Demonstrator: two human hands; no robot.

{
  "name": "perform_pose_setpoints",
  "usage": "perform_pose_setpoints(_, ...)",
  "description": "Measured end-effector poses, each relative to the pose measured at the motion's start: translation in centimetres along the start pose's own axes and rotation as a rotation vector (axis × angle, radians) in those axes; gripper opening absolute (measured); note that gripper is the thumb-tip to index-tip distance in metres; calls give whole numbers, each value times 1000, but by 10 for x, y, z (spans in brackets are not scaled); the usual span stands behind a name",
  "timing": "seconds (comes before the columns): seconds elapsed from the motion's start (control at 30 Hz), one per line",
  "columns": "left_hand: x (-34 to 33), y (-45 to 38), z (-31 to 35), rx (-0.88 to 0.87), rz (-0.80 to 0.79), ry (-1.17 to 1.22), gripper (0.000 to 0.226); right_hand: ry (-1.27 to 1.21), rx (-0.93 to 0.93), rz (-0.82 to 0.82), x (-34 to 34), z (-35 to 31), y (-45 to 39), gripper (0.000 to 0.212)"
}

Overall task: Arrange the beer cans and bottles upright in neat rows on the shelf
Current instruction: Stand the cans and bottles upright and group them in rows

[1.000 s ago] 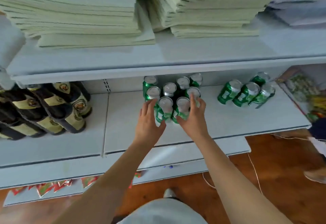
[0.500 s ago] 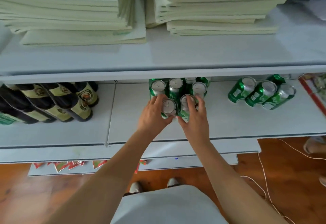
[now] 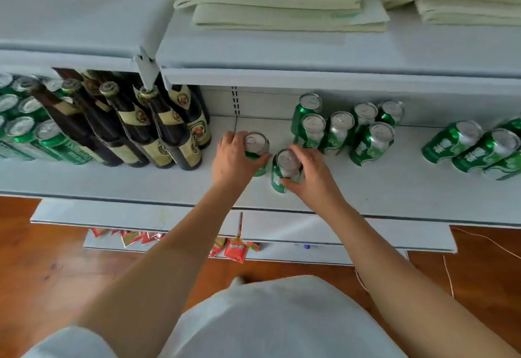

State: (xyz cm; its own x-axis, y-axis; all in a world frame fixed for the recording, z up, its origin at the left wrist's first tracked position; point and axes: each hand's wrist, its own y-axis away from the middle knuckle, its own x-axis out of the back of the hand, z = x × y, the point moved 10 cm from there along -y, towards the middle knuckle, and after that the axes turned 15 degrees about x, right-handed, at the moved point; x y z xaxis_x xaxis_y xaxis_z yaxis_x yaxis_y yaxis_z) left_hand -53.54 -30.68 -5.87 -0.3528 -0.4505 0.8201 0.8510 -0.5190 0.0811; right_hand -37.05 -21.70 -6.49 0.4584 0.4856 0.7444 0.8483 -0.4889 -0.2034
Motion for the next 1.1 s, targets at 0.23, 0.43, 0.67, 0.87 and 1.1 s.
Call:
perform_pose_setpoints(0.23,0,-57,-7,66,-87,251,63,173,-110,-79,-33,-11,-66,71)
perform_pose_setpoints(0.43,-20,-100,-14,212,-233,314,65,122,-212,58,-31,6,-93,72)
perform_pose_setpoints(0.67,-37,-114,-9,160,-234,191,56,54,-274,123,-36,11,-94,74)
perform_pose_setpoints(0.87,-40,-125,-4,135,-265,134,63,46,-301,121,-39,12,-94,72)
perform_pose_setpoints(1.1,-34,-59,-37,61,-322,283,90,-21,-229,-69,-56,-9,-100,82)
